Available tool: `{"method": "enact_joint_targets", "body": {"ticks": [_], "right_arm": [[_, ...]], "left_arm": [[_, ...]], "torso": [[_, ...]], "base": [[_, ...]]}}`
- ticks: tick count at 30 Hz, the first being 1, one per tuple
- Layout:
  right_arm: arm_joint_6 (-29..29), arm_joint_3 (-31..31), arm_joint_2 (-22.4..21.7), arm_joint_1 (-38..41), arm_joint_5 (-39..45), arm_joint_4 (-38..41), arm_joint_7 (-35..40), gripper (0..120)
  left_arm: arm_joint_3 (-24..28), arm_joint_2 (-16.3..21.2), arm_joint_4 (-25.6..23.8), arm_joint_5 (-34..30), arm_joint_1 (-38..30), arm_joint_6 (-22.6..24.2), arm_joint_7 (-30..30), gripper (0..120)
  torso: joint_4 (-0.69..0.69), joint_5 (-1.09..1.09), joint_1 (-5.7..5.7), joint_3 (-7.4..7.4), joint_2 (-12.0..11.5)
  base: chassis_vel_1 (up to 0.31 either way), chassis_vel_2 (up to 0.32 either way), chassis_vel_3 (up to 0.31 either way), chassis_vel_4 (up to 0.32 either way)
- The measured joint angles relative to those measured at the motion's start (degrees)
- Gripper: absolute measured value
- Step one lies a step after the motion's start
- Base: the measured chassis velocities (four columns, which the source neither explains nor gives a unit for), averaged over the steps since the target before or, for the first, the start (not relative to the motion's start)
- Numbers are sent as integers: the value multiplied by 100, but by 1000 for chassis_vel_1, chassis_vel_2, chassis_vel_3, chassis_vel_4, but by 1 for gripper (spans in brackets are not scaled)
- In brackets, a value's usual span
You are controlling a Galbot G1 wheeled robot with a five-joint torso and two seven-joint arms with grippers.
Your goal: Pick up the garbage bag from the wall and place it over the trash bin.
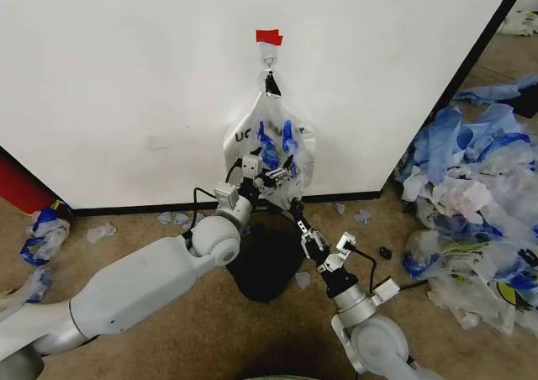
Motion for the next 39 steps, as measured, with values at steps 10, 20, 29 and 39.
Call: {"method": "enact_joint_targets", "body": {"ticks": [10, 20, 29, 39], "right_arm": [[4, -17, 27, 22, -1, -24, 14, 0], [9, 1, 12, -8, 9, -34, 8, 0], [10, -9, 17, -55, -33, 5, -1, 0], [10, 18, 33, -99, -69, 8, 1, 0]], "left_arm": [[30, 23, 74, 161, -69, 66, -214, 74], [-5, 251, -45, 396, 86, 149, -302, 74], [31, 158, 58, 512, 146, 215, -447, 74], [146, 73, 79, 690, -118, 218, -476, 74]], "torso": [[0, -1, 0, 0, 0], [0, -1, 0, 0, 0], [0, -1, 0, 0, 0], [-1, 0, 0, 0, 0]], "base": [[0, 0, 0, 0], [0, 0, 0, 0], [0, 0, 0, 0], [0, 0, 0, 0]]}}
